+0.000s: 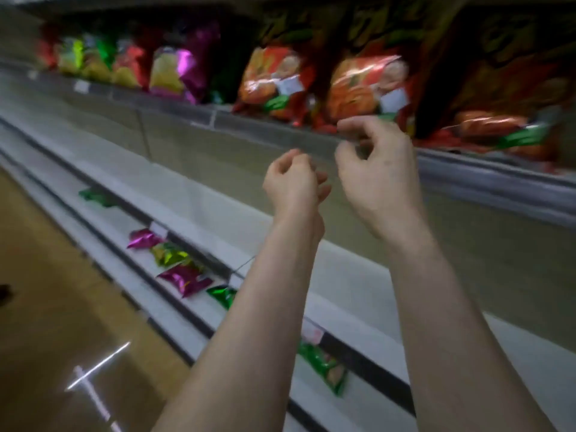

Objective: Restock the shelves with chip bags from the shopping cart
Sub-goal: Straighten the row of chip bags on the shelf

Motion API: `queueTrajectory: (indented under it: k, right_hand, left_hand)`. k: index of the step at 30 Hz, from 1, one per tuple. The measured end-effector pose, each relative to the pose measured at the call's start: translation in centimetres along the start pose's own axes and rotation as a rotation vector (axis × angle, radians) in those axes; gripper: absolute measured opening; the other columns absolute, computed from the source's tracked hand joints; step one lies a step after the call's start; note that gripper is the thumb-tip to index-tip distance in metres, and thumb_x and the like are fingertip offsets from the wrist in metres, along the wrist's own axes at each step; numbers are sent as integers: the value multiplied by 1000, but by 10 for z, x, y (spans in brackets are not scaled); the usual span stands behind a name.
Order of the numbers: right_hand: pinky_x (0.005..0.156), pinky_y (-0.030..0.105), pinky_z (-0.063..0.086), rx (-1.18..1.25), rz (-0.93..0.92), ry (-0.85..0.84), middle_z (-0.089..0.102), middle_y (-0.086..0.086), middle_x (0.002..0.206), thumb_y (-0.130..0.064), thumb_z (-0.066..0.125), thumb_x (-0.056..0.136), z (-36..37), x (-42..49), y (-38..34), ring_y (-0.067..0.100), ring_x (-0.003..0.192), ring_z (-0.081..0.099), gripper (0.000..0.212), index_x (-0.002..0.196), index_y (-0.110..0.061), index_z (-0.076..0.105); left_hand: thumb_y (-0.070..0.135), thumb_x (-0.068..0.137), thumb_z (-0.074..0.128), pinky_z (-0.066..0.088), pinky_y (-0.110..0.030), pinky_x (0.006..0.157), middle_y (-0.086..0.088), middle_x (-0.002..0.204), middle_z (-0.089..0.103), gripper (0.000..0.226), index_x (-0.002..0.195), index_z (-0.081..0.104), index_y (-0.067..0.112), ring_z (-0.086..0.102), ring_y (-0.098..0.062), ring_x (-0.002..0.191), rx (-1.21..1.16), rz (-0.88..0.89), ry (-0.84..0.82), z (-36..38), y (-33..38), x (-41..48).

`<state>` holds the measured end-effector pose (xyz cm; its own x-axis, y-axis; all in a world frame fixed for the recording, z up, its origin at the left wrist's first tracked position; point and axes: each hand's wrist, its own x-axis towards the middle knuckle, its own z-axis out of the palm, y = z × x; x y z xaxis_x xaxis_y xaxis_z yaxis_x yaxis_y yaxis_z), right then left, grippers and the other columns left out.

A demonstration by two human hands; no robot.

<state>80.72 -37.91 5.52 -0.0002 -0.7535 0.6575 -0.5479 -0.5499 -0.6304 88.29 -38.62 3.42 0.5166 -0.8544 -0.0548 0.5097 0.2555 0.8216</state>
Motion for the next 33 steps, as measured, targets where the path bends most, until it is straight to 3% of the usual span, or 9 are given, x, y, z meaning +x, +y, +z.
queueTrajectory:
  k: [5,9,11,15,18,22,27,31,33]
  right_hand:
    - [94,23,43,125,91,-188,61,0,117,-11,53,91,102,-57,-32,11,106,56,26,112,-19,67]
    - [100,29,44,204,148,-415,60,-5,121,-14,52,93,183,-93,-69,9,112,55,25,113,-23,65]
    - [92,27,49,242,163,-502,59,-5,121,-16,52,94,221,-104,-93,9,109,56,25,112,-26,64]
    - [90,32,52,309,134,-609,64,1,113,-16,53,93,290,-121,-142,12,100,61,17,103,-26,62]
    - [92,38,53,340,110,-700,63,-1,115,-19,54,94,334,-133,-179,12,105,60,25,116,-21,65]
    - [97,32,49,389,32,-819,61,-4,120,-19,53,95,386,-147,-222,8,108,57,26,119,-23,63]
    - [93,29,51,488,-44,-1009,63,-1,116,-17,54,94,462,-176,-277,9,105,59,24,116,-23,64]
    - [94,30,51,560,-132,-1114,63,-3,116,-18,55,94,524,-188,-317,8,106,58,23,114,-23,65]
    - [87,23,51,607,-165,-1161,64,-4,113,-17,55,94,553,-184,-337,7,102,59,23,114,-22,66]
  left_hand:
    - [3,95,46,48,-26,58,-3,80,55,18,103,55,17,54,-15,66,-9,-59,215,-118,23,30]
    - [3,94,45,42,-24,48,-5,83,56,19,96,57,18,54,-15,66,-10,-34,370,-207,59,60]
    - [1,91,44,42,-23,46,-5,80,57,24,103,60,15,54,-13,60,1,-31,428,-247,79,72]
    - [1,91,46,49,-25,54,-3,71,57,21,94,58,18,54,-11,56,-27,-7,520,-317,123,90]
    - [4,93,48,50,-26,58,-3,74,56,18,104,59,13,54,-12,57,-56,13,613,-366,154,101]
    - [7,94,49,50,-25,54,-3,78,57,21,111,60,13,56,-14,64,-109,59,727,-428,187,110]
    - [13,95,53,49,-24,54,-2,80,60,19,111,62,14,59,-13,68,-157,137,931,-511,222,121]
    - [15,95,55,51,-25,53,-2,80,62,10,99,63,11,62,-14,71,-212,179,1040,-565,252,136]
    - [14,94,55,56,-28,61,-3,79,64,10,89,63,11,63,-15,73,-229,202,1079,-585,272,151]
